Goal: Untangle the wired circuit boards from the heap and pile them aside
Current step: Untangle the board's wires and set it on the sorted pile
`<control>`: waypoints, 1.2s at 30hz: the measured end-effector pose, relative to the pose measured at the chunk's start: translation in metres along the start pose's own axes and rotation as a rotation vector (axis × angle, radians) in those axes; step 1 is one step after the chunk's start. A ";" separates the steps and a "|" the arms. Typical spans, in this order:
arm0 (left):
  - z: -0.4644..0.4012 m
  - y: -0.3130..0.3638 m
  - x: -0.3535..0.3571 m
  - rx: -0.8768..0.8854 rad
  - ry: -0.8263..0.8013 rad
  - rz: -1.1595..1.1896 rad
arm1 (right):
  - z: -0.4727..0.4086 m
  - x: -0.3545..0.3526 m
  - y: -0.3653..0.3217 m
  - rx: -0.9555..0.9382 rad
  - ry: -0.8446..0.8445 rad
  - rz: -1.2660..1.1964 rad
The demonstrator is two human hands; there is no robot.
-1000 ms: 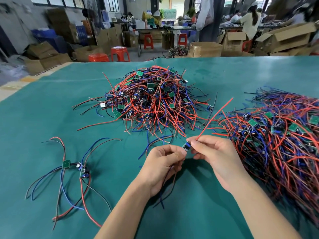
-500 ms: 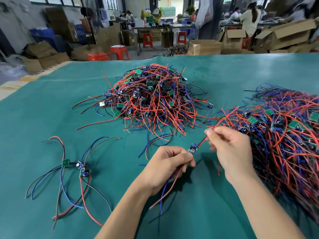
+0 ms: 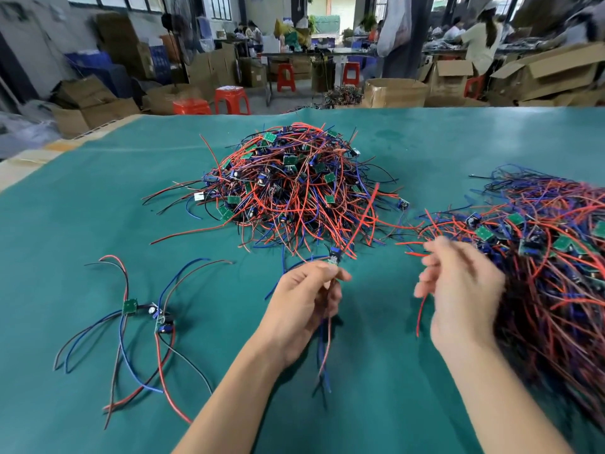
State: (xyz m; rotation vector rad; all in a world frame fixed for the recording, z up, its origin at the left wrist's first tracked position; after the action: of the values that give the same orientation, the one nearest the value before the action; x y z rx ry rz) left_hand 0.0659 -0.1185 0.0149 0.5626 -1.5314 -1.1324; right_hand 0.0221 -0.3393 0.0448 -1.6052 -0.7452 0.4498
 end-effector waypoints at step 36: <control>0.014 -0.005 0.031 0.005 -0.163 -0.373 | 0.059 0.108 -0.091 -0.105 -0.455 -0.005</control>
State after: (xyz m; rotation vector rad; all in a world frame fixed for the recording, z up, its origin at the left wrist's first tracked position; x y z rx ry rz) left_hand 0.0425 -0.1416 0.0263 0.7988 -1.6091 -1.4881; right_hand 0.0410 -0.2185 0.1361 -1.6149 -1.1285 0.7984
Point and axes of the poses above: each hand's wrist, its own z-axis away from the middle knuckle, its own x-axis out of the palm, y = z × x, the point moved 9 cm from there along -z, towards the middle knuckle, and after that the axes turned 7 degrees about z, right-handed, at the moved point
